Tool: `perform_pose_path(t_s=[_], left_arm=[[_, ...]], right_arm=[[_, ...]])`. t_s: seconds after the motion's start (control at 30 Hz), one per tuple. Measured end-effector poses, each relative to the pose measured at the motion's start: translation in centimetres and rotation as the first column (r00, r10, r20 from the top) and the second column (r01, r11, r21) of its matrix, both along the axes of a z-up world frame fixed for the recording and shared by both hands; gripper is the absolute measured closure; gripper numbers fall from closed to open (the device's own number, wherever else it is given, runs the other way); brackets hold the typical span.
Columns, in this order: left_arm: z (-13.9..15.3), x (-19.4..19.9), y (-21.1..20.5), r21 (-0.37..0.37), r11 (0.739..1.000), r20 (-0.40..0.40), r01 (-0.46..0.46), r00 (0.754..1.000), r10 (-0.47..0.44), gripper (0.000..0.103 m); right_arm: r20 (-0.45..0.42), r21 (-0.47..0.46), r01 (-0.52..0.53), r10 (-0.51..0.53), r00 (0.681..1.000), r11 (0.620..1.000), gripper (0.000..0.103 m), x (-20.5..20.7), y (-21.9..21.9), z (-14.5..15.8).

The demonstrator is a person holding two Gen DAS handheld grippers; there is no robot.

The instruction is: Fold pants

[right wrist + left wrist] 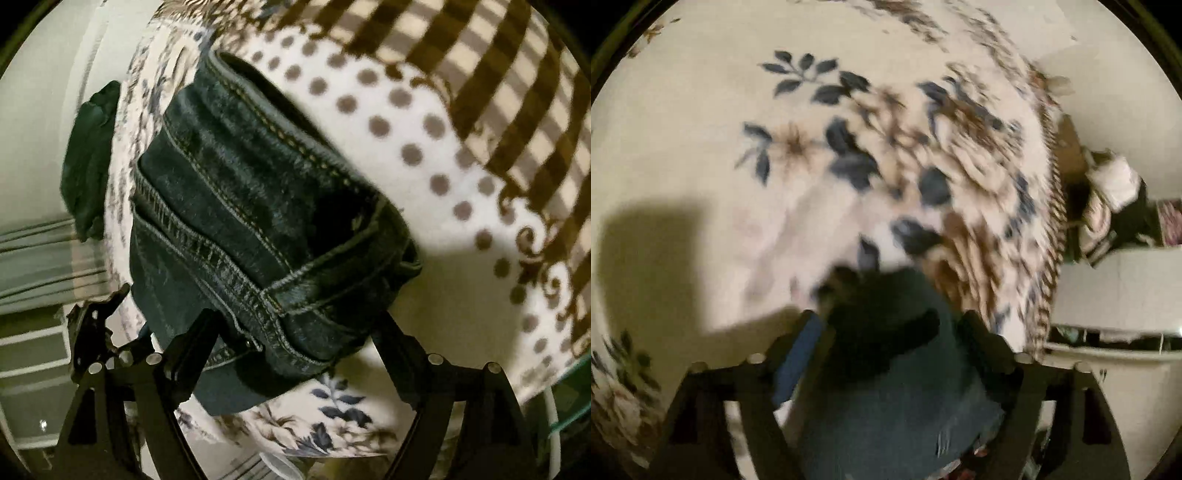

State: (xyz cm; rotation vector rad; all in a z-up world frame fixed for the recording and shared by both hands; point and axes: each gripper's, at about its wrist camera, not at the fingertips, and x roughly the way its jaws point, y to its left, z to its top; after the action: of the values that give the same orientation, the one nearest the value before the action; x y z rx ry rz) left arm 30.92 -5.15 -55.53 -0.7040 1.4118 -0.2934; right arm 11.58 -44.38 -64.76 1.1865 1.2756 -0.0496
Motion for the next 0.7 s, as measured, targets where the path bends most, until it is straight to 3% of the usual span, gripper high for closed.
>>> perform_pose_path(t_s=[0.13,0.23,0.4,0.47,0.53,0.57,0.6,0.7], left_arm=[[-2.7,-3.2,-0.9,-0.043,0.998,-0.061,0.042,0.997,-0.044,0.018],[-4.2,-4.6,-1.5,-0.044,0.997,-0.060,0.068,0.996,-0.070,0.018],[-5.2,-4.5,-1.6,-0.075,0.994,-0.052,0.074,0.996,-0.078,0.015],[-4.9,-4.5,-1.8,-0.062,0.993,-0.038,0.096,0.994,-0.098,0.015],[-4.2,-4.9,-2.3,-0.018,0.994,-0.006,0.111,0.994,-0.111,0.029],[-3.8,-5.2,-2.7,0.009,0.993,0.008,0.121,0.993,-0.121,0.047],[-3.3,-5.6,-2.6,0.028,0.992,0.028,0.124,0.992,-0.125,0.057],[-2.3,-6.1,-2.2,0.023,0.994,0.056,0.107,0.993,-0.108,0.079]], right_arm=[[0.056,0.144,0.054,-0.062,0.996,0.988,0.006,-0.1,0.6,-2.7],[0.109,0.146,0.094,-0.111,0.988,0.985,0.006,0.0,0.8,-2.2],[0.121,0.186,0.194,-0.218,0.968,0.963,0.006,-0.2,0.9,-3.2],[0.116,0.142,0.197,-0.214,0.970,0.970,0.014,-0.3,1.3,-2.6],[0.112,0.110,0.204,-0.217,0.970,0.973,0.026,-0.7,1.5,-1.9],[0.110,0.085,0.204,-0.213,0.971,0.975,0.035,-0.9,1.7,-1.4],[0.110,0.067,0.200,-0.206,0.972,0.977,0.043,-1.0,1.8,-0.9],[0.116,0.000,0.167,-0.166,0.979,0.986,0.062,-1.1,2.7,1.4]])
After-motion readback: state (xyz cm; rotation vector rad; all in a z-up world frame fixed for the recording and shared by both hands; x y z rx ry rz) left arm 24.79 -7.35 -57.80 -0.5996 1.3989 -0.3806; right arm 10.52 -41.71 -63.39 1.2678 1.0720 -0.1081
